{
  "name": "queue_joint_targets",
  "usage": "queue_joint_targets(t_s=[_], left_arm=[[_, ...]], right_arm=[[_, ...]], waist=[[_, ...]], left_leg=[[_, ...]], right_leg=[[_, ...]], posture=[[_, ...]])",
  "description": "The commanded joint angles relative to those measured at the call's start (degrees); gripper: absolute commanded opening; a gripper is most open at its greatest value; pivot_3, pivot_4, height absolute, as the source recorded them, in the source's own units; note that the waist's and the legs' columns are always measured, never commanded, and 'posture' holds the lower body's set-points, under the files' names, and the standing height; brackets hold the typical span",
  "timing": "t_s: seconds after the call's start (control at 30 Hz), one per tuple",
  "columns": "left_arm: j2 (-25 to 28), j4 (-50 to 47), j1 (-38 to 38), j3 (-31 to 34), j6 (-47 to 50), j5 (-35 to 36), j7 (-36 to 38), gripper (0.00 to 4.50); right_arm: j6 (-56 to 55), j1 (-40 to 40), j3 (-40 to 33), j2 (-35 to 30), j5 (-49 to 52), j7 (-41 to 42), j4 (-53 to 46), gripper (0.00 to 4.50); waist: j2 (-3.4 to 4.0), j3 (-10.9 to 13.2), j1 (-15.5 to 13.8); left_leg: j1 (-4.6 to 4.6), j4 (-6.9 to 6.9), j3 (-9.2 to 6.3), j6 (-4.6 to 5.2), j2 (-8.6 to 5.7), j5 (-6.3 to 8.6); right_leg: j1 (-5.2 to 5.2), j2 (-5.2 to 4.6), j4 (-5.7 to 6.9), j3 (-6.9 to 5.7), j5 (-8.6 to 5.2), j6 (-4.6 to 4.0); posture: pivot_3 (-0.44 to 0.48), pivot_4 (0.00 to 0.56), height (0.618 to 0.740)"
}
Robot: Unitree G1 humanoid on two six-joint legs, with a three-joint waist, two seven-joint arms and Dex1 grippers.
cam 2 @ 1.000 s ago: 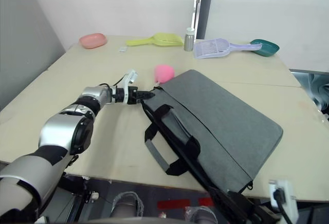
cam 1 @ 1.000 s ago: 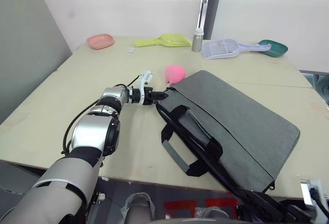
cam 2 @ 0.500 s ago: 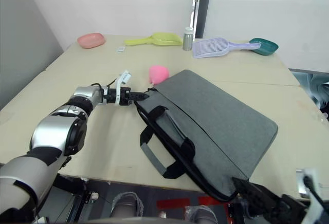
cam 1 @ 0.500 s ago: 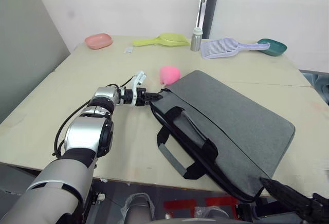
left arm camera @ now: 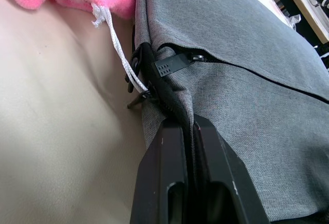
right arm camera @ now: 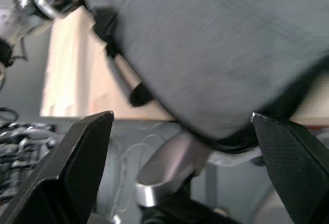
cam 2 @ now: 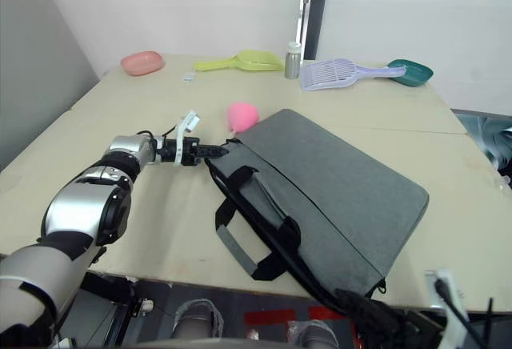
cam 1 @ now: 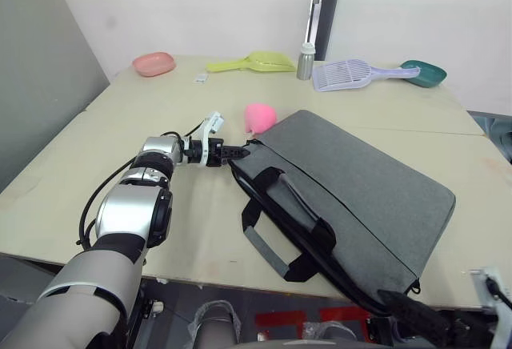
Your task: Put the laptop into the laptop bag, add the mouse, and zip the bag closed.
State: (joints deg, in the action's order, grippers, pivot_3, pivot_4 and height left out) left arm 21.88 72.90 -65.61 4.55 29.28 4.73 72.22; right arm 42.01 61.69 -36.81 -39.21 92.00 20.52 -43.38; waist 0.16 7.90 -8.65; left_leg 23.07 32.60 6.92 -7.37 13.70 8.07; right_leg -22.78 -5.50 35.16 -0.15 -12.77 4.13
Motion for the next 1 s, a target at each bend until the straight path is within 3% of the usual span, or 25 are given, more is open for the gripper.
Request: queue_joint_targets(t_s=[0.03,0.2,0.5,0.77,0.93,1.0], left_arm=[[0.8,-1.8,-0.1,0.3,0.1,0.6,1.0,0.03],[0.6,-2.0,-0.2,0.5,0.1,0.9,0.9,0.03],[1.0,-2.5,-0.7,0.6,0.6,1.1,1.0,0.03],[1.6,-2.8,-0.8,0.9,0.8,1.4,1.0,0.03],[1.3,-2.9,-0.7,0.9,0.8,1.7,0.8,0.03],[1.2,-3.0,-0.8,0.9,0.9,1.9,0.8,0.00]], right_arm=[[1.5,1.9,-4.3,-0.6,0.7,3.2,1.4,4.50],[3.0,-0.2,-4.9,-1.6,0.8,3.9,3.4,4.50],[5.1,-10.8,7.6,-1.2,-4.4,-1.3,4.7,4.50],[6.1,-8.4,4.2,-1.4,-5.0,2.1,5.6,4.50],[6.2,-11.8,8.8,-0.5,-5.7,0.3,4.6,4.50],[6.0,-13.9,10.3,0.3,-5.8,-1.2,5.1,3.96]], waist=[[0.01,0.0,0.0],[0.00,0.0,0.0],[0.01,0.0,0.0],[0.00,0.0,0.0],[0.00,0.0,0.1],[0.01,0.0,0.1]], left_leg=[[0.02,0.00,0.00,0.00,0.00,0.00],[0.04,0.01,-0.01,0.01,-0.01,0.00],[0.08,0.02,-0.04,0.03,-0.03,-0.02],[0.07,0.02,-0.04,0.03,-0.03,-0.02],[0.04,0.02,-0.04,0.03,-0.03,-0.02],[0.04,0.04,-0.05,0.03,-0.03,-0.02]], right_leg=[[-0.01,0.00,0.00,0.00,0.00,0.00],[-0.01,-0.01,-0.02,-0.01,0.00,0.00],[-0.01,-0.02,-0.02,-0.04,0.01,-0.01],[-0.01,-0.02,-0.01,-0.04,0.01,-0.01],[0.00,-0.02,0.02,-0.03,0.01,-0.02],[0.00,-0.01,0.04,-0.03,0.01,-0.02]], posture=[[0.000,0.150,0.740],[0.000,0.150,0.740],[0.000,0.150,0.740],[0.000,0.150,0.740],[0.000,0.150,0.740],[0.000,0.150,0.740]])
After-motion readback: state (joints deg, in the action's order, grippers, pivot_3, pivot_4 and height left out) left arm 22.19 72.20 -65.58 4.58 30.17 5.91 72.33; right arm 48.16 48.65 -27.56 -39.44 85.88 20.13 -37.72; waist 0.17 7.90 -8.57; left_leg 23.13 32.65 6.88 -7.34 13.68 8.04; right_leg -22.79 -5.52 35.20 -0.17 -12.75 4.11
